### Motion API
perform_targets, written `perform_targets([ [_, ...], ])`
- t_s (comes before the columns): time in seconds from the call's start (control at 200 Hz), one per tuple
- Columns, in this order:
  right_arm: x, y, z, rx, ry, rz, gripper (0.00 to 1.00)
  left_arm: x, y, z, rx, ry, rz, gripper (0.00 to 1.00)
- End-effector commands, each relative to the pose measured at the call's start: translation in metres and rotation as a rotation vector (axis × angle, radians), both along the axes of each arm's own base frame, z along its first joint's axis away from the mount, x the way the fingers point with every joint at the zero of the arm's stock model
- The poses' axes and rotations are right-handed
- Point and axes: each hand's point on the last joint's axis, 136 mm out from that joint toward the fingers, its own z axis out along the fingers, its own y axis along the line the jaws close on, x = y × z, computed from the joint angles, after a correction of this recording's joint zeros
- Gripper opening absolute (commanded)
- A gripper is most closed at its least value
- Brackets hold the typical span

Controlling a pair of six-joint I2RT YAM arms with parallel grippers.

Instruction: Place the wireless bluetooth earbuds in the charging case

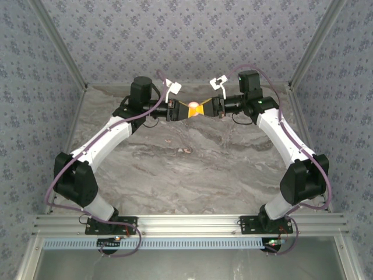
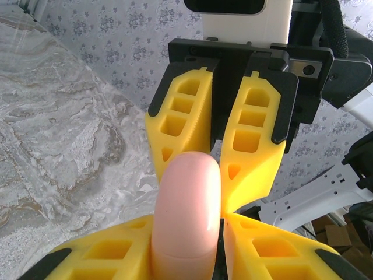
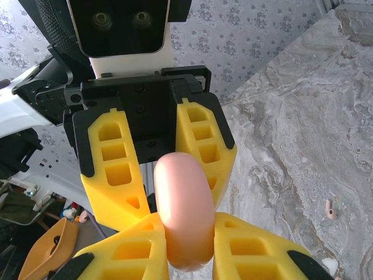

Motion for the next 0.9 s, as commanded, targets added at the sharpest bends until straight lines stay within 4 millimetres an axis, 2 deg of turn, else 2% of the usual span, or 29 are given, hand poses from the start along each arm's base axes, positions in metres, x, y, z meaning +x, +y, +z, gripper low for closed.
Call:
perform_targets([
  [0.0,-0.006,0.000,0.013,0.010,-0.032,-0.002,0.20,-0.007,-0.001,0.022,-0.033,-0.061,-0.014,0.32],
  [0.105,-0.006,0.000,0.014,0.010,-0.034,-0.004,0.20,-0.006,0.000,0.020,-0.030,-0.060,-0.007,0.29],
  [0.24,-0.005,-0.001,0.013,0.007,-0.033,-0.011,0.21,-0.004,0.000,0.018,-0.023,-0.062,0.008,0.15],
  [0.305,-0.004,-0.002,0.014,0.004,-0.036,-0.020,0.22,-0.003,0.001,0.017,-0.015,-0.064,0.017,0.13],
  [0.49,-0.003,-0.007,0.011,-0.035,-0.047,-0.072,0.41,0.002,0.004,0.016,0.024,-0.118,0.046,0.12],
  [0.615,-0.002,-0.012,0.005,-0.089,-0.054,-0.122,0.51,0.004,0.008,0.019,0.032,-0.264,0.071,0.09],
  [0.73,-0.006,-0.014,0.000,-0.135,-0.064,-0.141,0.53,-0.008,0.009,0.019,-0.006,-0.477,0.022,0.09],
  [0.895,-0.014,-0.011,-0.003,-0.183,-0.081,-0.130,0.56,-0.016,0.008,0.012,-0.004,-0.625,-0.041,0.08],
])
